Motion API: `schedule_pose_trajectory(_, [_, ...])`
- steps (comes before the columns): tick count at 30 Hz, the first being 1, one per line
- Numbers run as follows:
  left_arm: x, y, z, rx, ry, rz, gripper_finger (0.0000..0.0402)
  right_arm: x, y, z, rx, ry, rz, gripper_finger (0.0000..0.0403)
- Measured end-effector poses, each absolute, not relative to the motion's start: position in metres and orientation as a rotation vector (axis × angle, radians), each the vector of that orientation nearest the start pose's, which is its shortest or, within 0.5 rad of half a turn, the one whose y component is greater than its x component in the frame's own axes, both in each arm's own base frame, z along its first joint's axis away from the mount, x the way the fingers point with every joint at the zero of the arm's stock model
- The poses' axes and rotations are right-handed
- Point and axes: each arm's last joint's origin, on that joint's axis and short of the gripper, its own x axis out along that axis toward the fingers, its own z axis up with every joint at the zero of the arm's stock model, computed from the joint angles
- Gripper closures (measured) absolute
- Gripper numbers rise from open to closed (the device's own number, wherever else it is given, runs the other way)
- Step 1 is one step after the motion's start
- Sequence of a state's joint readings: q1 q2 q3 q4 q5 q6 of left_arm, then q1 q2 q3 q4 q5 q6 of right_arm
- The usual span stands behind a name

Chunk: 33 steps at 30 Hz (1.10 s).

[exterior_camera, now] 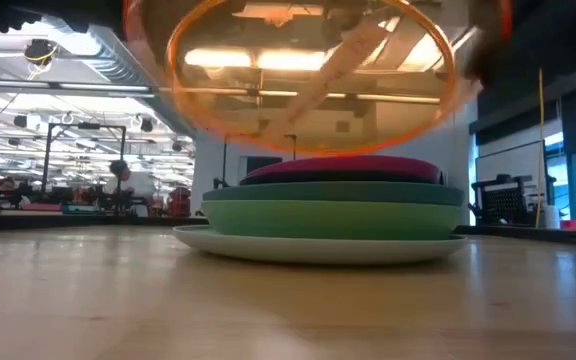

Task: Stack plastic plates
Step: Stack the orange plate on top of the light green plate

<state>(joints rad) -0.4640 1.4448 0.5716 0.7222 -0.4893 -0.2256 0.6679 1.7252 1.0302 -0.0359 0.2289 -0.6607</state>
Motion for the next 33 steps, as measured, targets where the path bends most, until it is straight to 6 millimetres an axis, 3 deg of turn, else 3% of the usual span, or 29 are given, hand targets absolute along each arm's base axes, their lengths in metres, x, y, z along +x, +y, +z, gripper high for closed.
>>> schedule_pose_trajectory(6, [0.258,-0.115,0.201,-0.150,0.144,0.040,0.0296,0.277,0.209,0.219,-0.928,0.463,0.589,0.0403])
schedule_pose_trajectory(13, [0.258,-0.115,0.203,-0.167,0.124,0.039,0.0296,0.263,0.188,0.238,-0.950,0.562,0.459,0.0403])
schedule_pose_trajectory(24, [0.258,-0.115,0.203,-0.168,0.125,0.039,0.0296,0.284,0.127,0.213,-0.759,0.804,0.243,0.0403])
schedule_pose_trajectory(33, [0.258,-0.115,0.203,-0.168,0.126,0.039,0.0296,0.297,0.104,0.196,-0.575,0.886,0.210,0.0402])
